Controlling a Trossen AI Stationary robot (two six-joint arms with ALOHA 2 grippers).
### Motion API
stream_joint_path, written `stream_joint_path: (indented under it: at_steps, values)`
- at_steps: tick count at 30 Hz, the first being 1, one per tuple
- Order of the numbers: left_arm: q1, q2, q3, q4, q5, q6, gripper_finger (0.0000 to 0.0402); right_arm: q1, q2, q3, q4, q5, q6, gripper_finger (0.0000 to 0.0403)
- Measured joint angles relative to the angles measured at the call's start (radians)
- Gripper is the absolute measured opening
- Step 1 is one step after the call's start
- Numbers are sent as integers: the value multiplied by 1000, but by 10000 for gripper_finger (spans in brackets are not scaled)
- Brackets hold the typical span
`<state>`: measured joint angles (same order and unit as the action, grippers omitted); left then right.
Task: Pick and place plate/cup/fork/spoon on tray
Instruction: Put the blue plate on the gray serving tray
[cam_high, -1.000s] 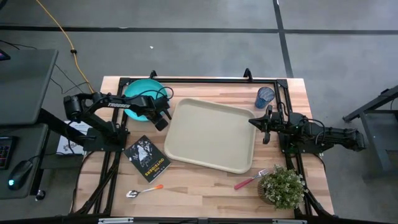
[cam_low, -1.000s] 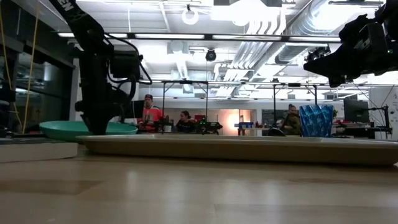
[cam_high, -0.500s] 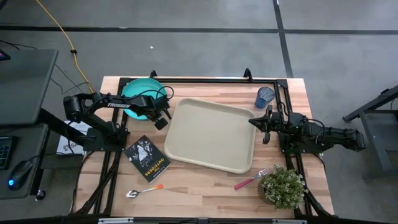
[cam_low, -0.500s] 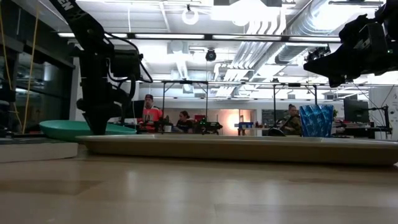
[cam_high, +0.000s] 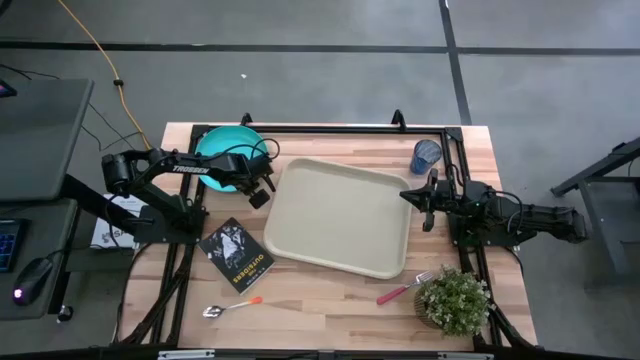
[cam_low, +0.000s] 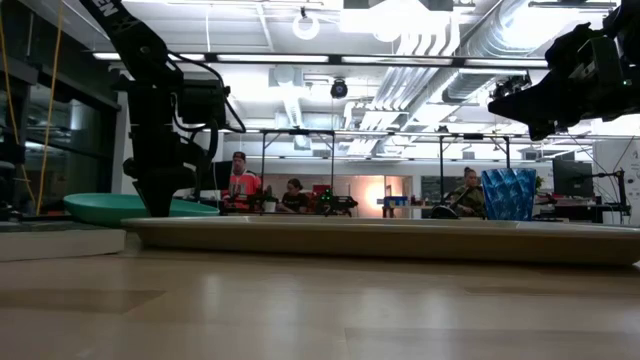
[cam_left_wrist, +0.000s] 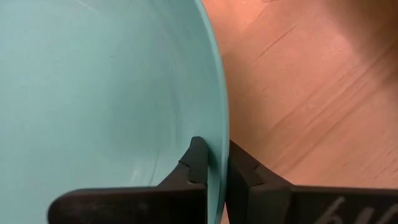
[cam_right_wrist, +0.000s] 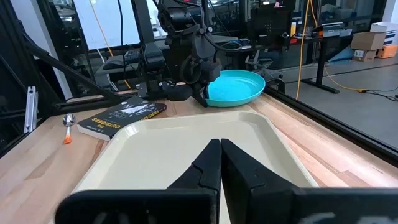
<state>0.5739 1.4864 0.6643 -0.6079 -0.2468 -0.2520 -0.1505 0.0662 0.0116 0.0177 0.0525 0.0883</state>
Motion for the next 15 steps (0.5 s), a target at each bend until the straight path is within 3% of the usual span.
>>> stream_joint_path:
  at_steps: [8,15]
  values:
    - [-25,-22,-2,-6,-8,-1,1,0,0,0,0,0,0,0]
    - [-34,-122,-3,-15,16,-10,1,0,0,0,0,0,0,0]
